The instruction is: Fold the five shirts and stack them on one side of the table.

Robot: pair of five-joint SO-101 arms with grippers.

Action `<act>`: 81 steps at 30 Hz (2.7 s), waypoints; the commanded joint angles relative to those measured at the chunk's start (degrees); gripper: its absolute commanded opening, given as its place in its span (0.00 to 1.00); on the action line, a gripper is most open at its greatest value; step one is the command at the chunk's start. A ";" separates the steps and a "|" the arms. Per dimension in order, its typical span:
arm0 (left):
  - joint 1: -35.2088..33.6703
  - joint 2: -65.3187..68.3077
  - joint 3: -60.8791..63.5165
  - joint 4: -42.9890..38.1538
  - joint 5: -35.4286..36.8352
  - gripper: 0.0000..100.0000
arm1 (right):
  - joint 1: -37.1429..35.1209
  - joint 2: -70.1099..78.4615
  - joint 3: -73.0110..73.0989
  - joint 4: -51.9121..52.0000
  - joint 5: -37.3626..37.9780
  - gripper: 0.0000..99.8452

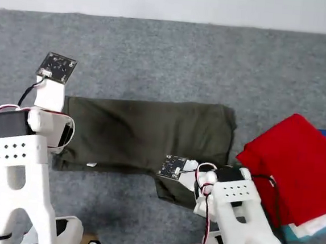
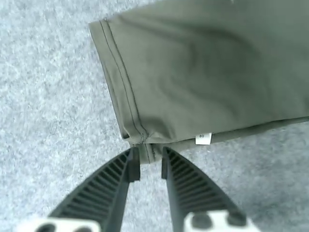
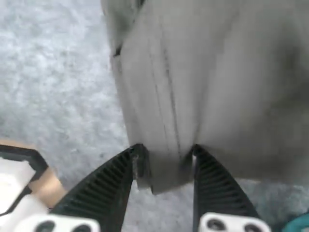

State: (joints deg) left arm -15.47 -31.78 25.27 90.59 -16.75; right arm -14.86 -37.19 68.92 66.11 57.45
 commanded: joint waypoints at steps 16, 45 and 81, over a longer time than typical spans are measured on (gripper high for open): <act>-0.62 -1.58 -0.13 -0.70 0.44 0.09 | -1.80 5.93 6.77 -15.16 0.62 0.17; -0.44 -1.58 -0.13 -0.53 0.44 0.09 | -1.45 11.30 -18.46 -8.92 0.26 0.01; -0.09 -1.32 3.12 -3.08 0.09 0.09 | 3.03 47.34 -57.23 -20.18 -19.25 0.18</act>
State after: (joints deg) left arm -15.65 -31.87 28.62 88.31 -16.84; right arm -12.75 10.11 14.68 43.08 39.08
